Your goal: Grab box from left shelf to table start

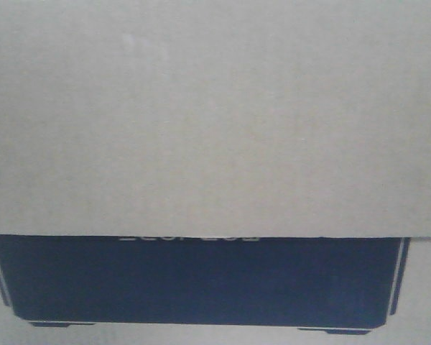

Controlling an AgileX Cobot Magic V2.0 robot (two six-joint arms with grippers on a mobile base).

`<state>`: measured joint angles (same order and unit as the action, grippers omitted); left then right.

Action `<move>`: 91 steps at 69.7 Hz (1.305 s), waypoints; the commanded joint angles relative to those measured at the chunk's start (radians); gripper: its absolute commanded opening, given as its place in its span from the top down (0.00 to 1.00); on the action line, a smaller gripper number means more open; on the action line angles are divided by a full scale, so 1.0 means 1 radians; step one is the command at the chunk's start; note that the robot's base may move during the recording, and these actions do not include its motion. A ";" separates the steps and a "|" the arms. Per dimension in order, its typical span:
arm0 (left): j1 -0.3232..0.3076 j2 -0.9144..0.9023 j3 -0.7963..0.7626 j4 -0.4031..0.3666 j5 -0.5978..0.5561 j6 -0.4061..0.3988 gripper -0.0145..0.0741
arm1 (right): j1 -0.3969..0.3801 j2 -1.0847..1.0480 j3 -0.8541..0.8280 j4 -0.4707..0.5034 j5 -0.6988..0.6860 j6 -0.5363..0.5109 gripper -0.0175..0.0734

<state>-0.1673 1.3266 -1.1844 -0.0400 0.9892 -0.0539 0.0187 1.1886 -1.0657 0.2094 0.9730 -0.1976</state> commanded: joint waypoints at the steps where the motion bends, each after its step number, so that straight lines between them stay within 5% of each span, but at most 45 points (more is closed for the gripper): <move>1: -0.007 -0.006 -0.026 -0.047 0.001 -0.005 0.25 | -0.002 -0.034 -0.039 0.000 -0.035 0.000 0.12; 20: -0.007 -0.082 -0.130 -0.047 0.038 -0.005 0.27 | -0.002 -0.123 -0.040 0.000 -0.051 0.026 0.12; 33: -0.007 -0.234 -0.144 -0.037 0.009 -0.005 0.38 | -0.002 -0.239 -0.040 0.000 -0.053 0.036 0.15; 38: -0.007 -0.296 -0.140 -0.016 0.009 -0.005 0.46 | -0.002 -0.292 -0.040 0.000 -0.046 0.046 0.22; 54: -0.007 -0.559 0.005 0.081 -0.028 -0.005 0.80 | -0.002 -0.502 -0.027 0.000 -0.011 0.048 0.77; 62: -0.007 -0.706 0.150 0.098 -0.080 -0.005 0.96 | -0.002 -0.613 0.014 -0.002 -0.013 0.048 0.74; 91: -0.007 -1.184 0.622 0.108 -0.322 -0.005 0.95 | -0.002 -1.043 0.409 -0.042 -0.149 0.048 0.74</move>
<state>-0.1672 0.1856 -0.5902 0.0630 0.7964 -0.0539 0.0187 0.1946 -0.6968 0.1739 0.9516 -0.1499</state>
